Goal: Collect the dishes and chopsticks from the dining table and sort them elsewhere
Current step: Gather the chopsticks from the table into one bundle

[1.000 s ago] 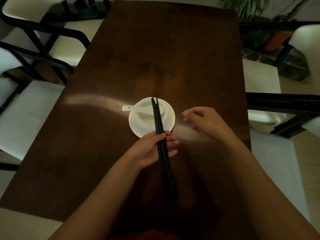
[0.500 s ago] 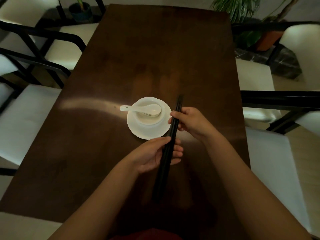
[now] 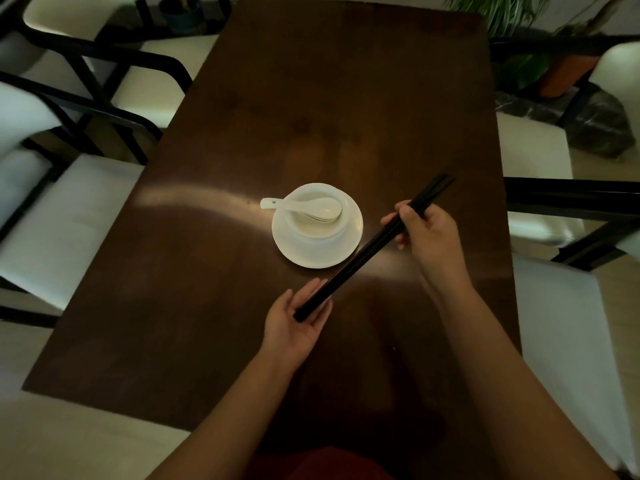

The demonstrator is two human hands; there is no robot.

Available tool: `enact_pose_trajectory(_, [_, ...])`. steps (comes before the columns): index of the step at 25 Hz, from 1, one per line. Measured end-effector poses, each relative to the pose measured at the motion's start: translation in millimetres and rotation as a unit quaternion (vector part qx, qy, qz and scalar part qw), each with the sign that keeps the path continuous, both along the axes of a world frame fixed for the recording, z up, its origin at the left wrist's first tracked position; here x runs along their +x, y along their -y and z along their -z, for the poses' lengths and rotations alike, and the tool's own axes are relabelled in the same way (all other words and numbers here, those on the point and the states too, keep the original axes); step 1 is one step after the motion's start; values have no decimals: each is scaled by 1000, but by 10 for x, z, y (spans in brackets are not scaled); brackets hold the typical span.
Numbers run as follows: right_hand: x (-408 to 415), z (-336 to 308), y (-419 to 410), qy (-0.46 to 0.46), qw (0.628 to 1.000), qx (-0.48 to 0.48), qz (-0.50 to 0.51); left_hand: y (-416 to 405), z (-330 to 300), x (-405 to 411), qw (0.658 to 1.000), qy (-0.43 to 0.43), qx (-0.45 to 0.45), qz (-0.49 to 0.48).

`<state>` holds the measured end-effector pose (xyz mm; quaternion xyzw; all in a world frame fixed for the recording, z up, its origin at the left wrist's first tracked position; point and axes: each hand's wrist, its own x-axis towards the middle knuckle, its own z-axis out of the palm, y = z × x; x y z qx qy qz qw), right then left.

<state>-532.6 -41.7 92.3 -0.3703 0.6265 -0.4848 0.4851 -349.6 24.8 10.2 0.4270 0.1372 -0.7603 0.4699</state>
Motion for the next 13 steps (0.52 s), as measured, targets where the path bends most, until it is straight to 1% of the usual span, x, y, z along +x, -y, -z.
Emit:
enact_pose_trajectory(2, [42,12,-66,17,1000,-4,9,82,-10,46,999,37,4,-18])
enact_pose_trajectory(5, [85,54,-138,26,999,-16,14,85,-35,65,998,38,-4,-49])
enact_pose_trajectory(7, [121,106,-163,31,999,-20,24,22,-34,43,998,40,-14,-38])
enact_pose_trajectory(9, [146,178,-159,28,999,-2,44,-33,-32,30,998,66,-9,20])
enact_pose_trajectory(10, [143,216,-145,27,998,12,52,-49,-39,28,991,107,0,81])
enact_pose_trajectory(11, [130,258,-122,30,998,27,57,-57,-53,27,972,172,7,159])
enact_pose_trajectory(12, [105,305,-93,35,997,45,57,-59,-70,29,942,244,16,228])
enact_pose_trajectory(13, [75,359,-64,42,995,67,54,-57,-68,40,915,303,20,267])
